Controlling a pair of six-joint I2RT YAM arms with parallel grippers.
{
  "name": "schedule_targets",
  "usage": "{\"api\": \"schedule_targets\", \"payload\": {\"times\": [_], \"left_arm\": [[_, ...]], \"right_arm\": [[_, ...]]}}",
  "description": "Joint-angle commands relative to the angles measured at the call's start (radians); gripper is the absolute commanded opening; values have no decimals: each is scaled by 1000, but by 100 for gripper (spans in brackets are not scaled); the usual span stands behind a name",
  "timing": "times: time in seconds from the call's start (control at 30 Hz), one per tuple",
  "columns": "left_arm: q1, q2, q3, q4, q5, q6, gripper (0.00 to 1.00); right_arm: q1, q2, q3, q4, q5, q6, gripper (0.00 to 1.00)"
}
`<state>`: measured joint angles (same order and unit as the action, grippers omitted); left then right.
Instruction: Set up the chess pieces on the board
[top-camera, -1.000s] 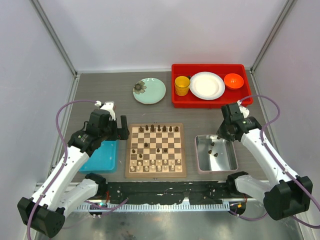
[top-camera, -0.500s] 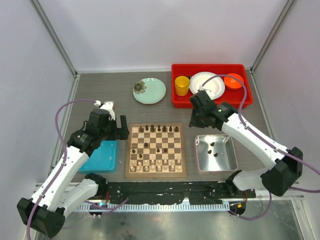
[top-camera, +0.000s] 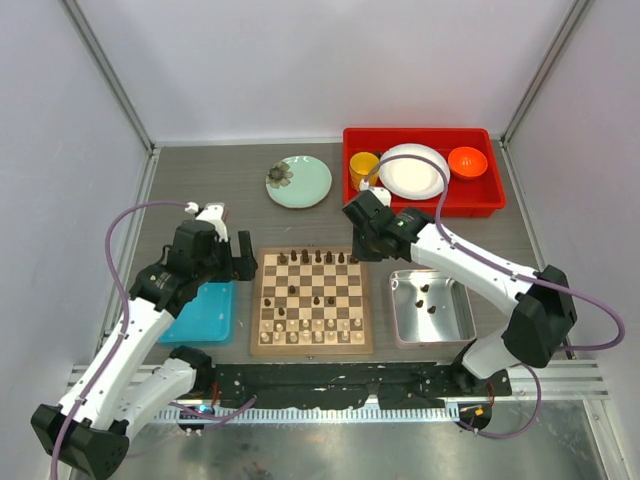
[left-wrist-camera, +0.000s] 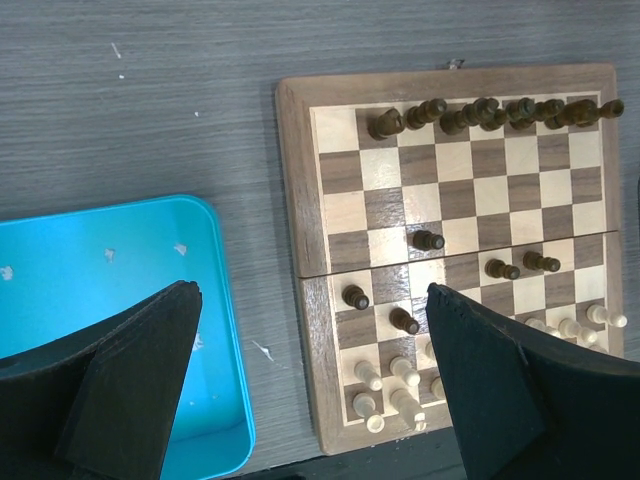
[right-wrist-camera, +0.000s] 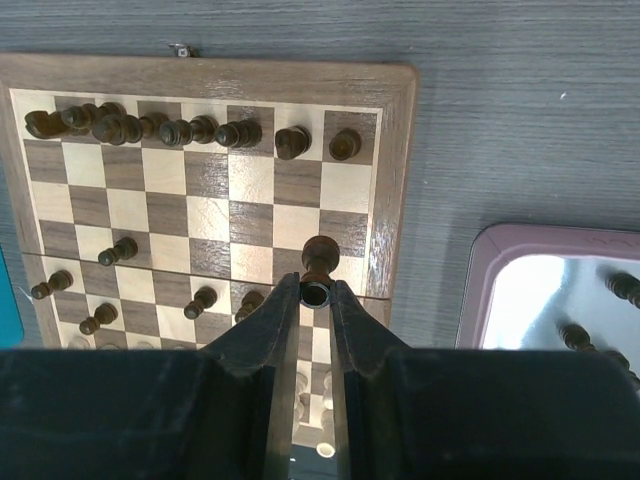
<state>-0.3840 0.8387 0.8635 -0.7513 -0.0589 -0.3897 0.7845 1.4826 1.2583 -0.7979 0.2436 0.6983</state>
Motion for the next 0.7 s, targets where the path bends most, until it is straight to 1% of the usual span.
{"api": "schedule_targets", "payload": {"times": [0.0, 0.13, 0.3, 0.5, 0.67], "left_arm": [[5, -13, -17, 33, 11, -6, 100], [5, -7, -23, 43, 13, -6, 100], [4, -4, -24, 49, 19, -3, 100], [4, -4, -27, 50, 21, 0, 100], [2, -3, -27, 50, 21, 0, 100]], "right_arm": [[7, 31, -16, 52, 40, -13, 1], [6, 76, -7, 69, 75, -20, 1], [-1, 149, 26, 78, 79, -36, 1], [-2, 199, 30, 135, -10, -65, 1], [-2, 212, 32, 147, -20, -72, 1]]}}
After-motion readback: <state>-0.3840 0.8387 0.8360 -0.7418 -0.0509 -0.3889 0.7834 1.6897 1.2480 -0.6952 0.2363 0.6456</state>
